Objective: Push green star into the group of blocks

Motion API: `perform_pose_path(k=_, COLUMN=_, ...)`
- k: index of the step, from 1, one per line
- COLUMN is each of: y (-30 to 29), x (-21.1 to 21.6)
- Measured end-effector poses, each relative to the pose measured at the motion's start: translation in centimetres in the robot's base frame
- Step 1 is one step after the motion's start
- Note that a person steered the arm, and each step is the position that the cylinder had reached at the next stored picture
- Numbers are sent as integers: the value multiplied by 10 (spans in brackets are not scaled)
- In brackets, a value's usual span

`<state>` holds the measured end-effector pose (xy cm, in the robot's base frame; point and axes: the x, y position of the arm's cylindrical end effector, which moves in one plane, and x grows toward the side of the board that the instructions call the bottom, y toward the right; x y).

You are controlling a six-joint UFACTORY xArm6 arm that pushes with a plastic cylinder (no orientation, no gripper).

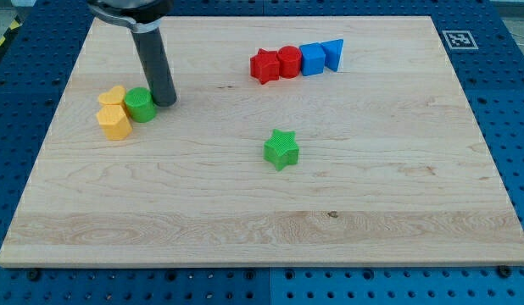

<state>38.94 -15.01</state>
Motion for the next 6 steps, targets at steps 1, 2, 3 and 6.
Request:
perform_pose_path(k=1, y=-4, x=0)
perform_pose_path(k=2, y=-1, x=0)
perform_pose_path(k=3, y=25, x=-3)
perform_pose_path(k=6, y=41, x=4)
